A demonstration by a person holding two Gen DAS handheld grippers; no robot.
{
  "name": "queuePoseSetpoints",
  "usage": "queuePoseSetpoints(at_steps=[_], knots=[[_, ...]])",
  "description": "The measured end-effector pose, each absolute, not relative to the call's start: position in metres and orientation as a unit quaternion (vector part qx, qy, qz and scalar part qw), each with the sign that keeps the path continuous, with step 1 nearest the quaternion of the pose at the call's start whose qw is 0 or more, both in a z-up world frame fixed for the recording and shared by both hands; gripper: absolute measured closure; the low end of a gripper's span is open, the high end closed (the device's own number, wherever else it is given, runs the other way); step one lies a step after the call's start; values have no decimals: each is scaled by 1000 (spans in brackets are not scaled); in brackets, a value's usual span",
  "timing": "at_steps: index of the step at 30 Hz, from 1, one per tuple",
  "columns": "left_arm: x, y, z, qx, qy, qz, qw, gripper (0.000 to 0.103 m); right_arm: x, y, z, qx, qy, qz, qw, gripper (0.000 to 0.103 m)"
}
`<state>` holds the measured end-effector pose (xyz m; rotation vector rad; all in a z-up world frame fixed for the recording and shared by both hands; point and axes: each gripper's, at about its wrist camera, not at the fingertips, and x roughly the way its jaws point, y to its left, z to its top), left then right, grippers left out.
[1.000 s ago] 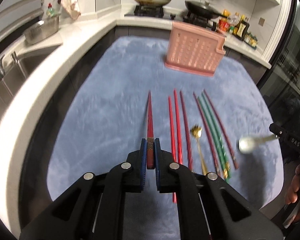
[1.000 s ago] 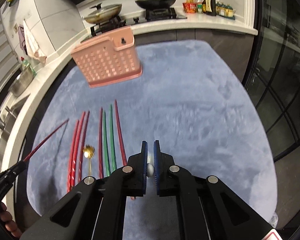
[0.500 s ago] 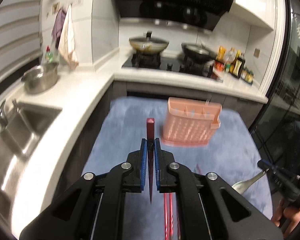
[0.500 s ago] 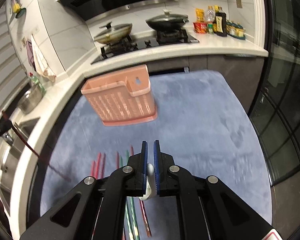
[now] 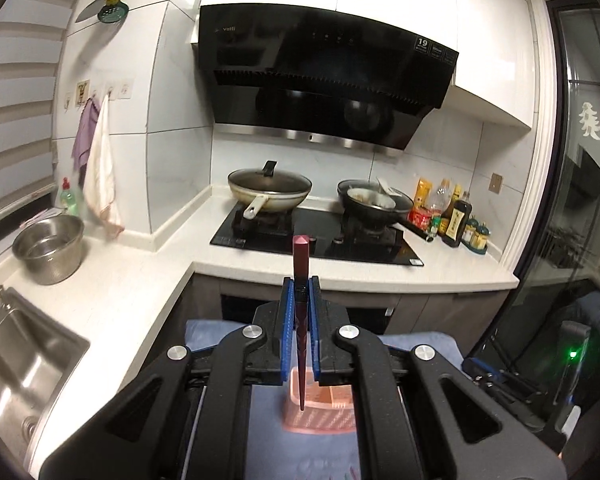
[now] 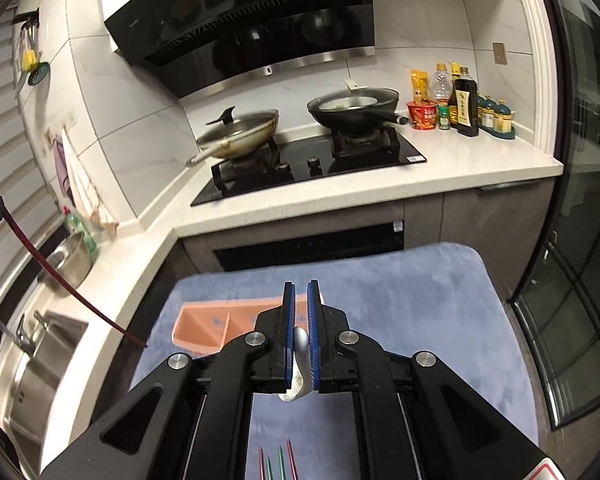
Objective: Organize utensils
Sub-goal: 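Lift the chopstick and white spoon and carry both toward the pink basket, then lower the chopstick and spoon into the pink basket and open both tools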
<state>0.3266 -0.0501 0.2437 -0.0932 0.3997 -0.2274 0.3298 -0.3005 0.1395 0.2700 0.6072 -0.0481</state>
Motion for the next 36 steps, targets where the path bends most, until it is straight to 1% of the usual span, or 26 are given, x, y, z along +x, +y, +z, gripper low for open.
queuePoseSetpoints(at_steps=[4,10,14,21,22,23,24,26,27,28,30,36], knots=[[353,-59,238,-51,200,-115,972,96,362,-297,134,130,299,-21,945,97],[382,-73,206,-48,232,-117,964,96,399,-293,104,120,326,-23,937,97],[396,-76,180,-47,259,-113,958,96,410,-297,78,125,349,-25,928,97],[411,-74,153,-53,288,-105,950,96,420,-295,57,118,369,-21,922,96],[413,-73,151,-55,292,-103,949,95,420,-294,57,117,367,-21,923,96],[414,-71,149,-58,295,-99,949,95,419,-293,58,113,363,-23,925,92],[414,-71,148,-58,297,-96,948,93,418,-292,59,108,361,-25,926,88],[415,-68,147,-59,300,-89,948,83,415,-292,64,104,355,-25,929,86],[414,-67,147,-60,299,-85,949,73,414,-293,66,104,354,-25,929,85],[412,-65,148,-61,296,-79,950,65,410,-292,69,106,351,-25,930,84],[405,-62,152,-60,289,-75,953,64,403,-292,75,107,346,-24,932,80],[376,-49,158,-52,283,-69,955,63,366,-289,89,100,339,-20,935,77]])
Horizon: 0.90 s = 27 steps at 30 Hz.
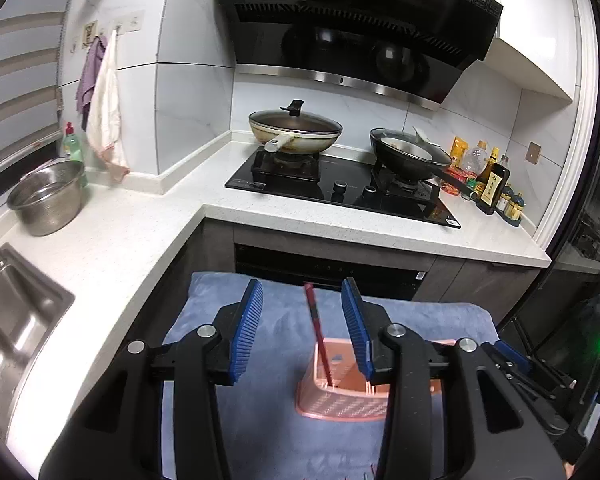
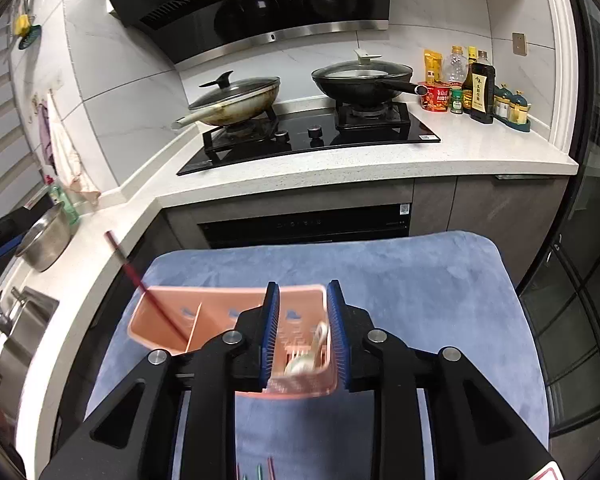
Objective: Organize utensils
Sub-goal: 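Lower the chopstick and spoon into the pink basket and open both tools, then move both tools back down to the remaining chopsticks on the cloth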
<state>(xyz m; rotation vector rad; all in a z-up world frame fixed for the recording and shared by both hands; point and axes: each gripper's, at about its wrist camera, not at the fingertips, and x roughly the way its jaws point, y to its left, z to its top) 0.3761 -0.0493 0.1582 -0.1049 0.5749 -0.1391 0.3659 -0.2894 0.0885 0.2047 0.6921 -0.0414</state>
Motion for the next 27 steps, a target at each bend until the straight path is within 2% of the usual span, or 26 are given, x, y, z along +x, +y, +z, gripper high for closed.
queuePoseSetpoints(at_steps=[10,27], knots=[[297,-25,124,-36,317,-60,946,61,265,-276,65,94,374,-9,923,75],[166,-2,-8,-5,447,-64,892,61,128,-241,-39,80,473,-2,878,75]])
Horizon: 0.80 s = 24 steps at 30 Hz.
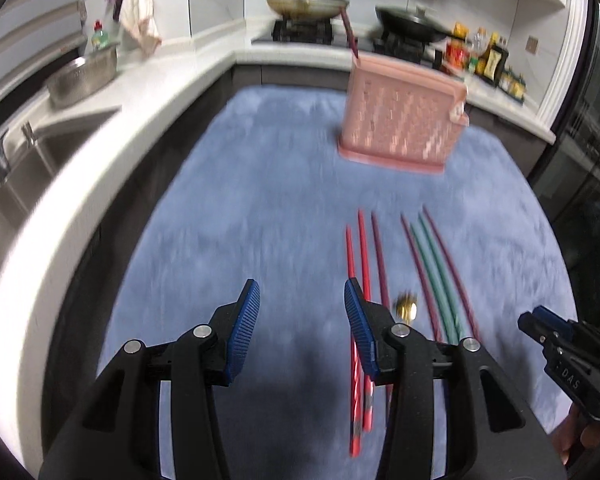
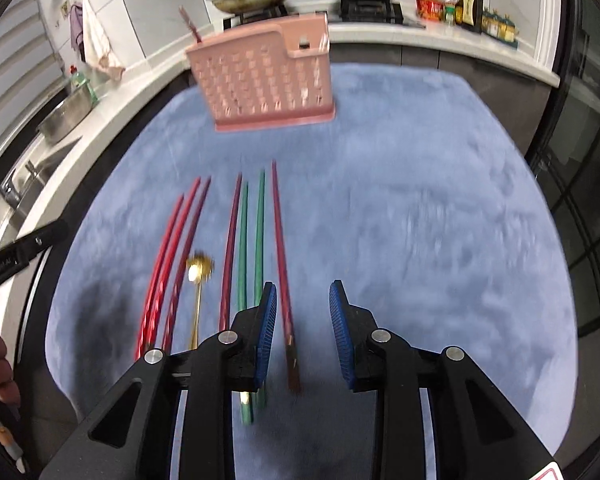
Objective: Organize utensils
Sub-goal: 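Move both tools back down to the remaining chopsticks on the cloth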
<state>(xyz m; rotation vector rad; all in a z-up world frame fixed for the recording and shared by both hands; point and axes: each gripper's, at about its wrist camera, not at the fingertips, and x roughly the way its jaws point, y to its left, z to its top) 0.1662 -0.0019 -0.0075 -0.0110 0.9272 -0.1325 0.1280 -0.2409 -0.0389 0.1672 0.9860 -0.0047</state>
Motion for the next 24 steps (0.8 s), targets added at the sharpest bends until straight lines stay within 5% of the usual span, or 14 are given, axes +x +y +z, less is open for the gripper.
queuePoseSetpoints(at_steps=[14,24], knots=[[122,-12,-52,13,492,-86,866,61,110,-233,-76,73,499,-1,864,75],[109,-13,-67,10,515,-102,851,60,120,-222,-90,54,506,3,861,86]])
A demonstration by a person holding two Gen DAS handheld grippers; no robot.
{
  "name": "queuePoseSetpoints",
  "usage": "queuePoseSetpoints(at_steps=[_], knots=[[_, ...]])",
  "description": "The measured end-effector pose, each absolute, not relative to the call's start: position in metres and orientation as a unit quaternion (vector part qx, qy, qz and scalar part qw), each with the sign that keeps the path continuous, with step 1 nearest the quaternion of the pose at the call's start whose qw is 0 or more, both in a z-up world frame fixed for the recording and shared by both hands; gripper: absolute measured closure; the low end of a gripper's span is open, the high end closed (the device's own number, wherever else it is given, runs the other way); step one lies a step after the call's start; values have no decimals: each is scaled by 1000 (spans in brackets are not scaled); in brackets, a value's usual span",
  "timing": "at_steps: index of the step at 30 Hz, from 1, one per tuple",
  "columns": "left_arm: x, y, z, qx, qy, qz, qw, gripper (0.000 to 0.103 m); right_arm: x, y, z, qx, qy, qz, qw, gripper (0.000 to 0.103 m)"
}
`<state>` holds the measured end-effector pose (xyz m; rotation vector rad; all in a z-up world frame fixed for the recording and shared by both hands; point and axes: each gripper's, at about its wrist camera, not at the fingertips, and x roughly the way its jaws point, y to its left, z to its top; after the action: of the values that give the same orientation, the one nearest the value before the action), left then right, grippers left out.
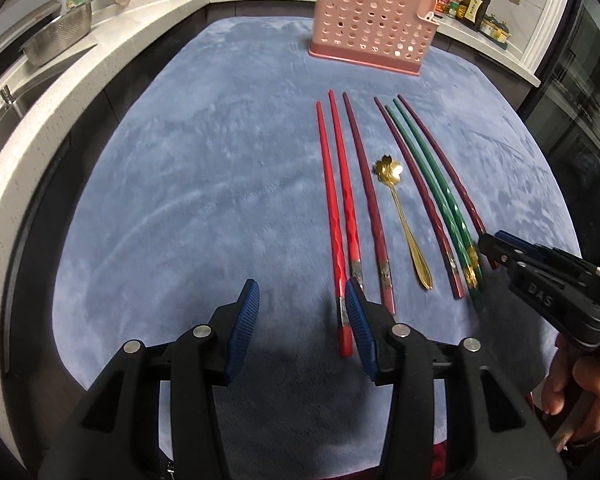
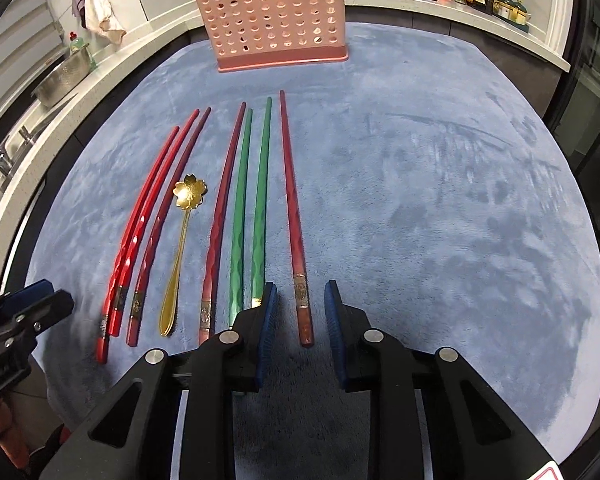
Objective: Organize utensils
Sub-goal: 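Move both tools back down to the remaining chopsticks on the cloth, then grasp a dark red chopstick with the right tool while the left tool grasps a red chopstick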
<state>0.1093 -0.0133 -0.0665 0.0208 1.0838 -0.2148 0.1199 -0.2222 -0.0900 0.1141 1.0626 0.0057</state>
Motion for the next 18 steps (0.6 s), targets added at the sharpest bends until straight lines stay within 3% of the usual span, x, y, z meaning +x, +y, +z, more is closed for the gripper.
queuePoseSetpoints(at_steps=[6,18], knots=[[106,-16,-71,9,523,-111,845,60,119,-222,-94,50,510,1,859,95],[107,-21,-82,5,540,-119,833,60,102,-224,-93,64,517,4,854,96]])
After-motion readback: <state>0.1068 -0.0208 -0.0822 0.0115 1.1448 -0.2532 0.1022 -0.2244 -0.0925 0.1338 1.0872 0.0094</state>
